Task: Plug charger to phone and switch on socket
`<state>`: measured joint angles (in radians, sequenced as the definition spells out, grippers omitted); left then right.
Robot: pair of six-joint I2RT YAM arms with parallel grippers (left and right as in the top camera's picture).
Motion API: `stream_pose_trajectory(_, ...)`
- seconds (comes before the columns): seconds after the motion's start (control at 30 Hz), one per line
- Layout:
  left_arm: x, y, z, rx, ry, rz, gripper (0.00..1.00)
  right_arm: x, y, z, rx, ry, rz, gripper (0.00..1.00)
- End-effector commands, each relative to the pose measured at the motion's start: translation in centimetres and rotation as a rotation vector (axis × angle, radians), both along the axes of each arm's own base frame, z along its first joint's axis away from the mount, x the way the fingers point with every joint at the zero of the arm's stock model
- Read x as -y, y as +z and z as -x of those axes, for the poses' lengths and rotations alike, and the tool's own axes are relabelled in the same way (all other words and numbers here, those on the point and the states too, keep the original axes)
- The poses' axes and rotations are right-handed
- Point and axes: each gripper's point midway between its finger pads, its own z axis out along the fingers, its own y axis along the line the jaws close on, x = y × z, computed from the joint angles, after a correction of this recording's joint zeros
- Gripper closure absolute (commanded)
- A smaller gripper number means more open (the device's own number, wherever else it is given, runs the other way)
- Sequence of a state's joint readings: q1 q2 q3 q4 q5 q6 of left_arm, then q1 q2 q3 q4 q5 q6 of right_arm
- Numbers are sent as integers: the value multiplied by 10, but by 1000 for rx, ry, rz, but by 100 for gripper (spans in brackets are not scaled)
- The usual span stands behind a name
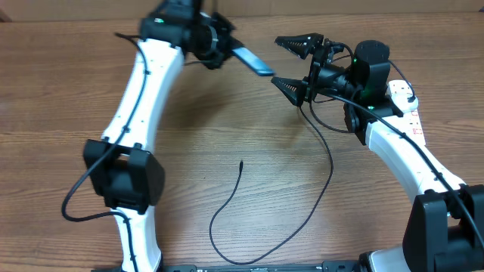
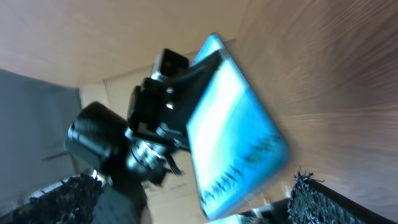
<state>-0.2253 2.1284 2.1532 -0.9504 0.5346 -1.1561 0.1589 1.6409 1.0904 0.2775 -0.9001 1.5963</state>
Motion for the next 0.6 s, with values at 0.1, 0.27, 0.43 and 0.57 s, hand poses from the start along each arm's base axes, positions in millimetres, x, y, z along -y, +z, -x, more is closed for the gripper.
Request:
stream_pose_trajectory(0.1,-23,29,15,234,-356,113,96,5,-18,13,156,90,165,0)
stream_pose_trajectory(0.27,-41,33,35,277,-471,173,96,12,-47,18,124,85,282,5)
stream_pose_trajectory(0.43,-56,44,41,357,-519,231,96,28,-72,24,66,31,435,6)
stream_pose_trajectory(0.57,-75,46,35,371,-483,228,96,35,-59,30,129,12,500,5)
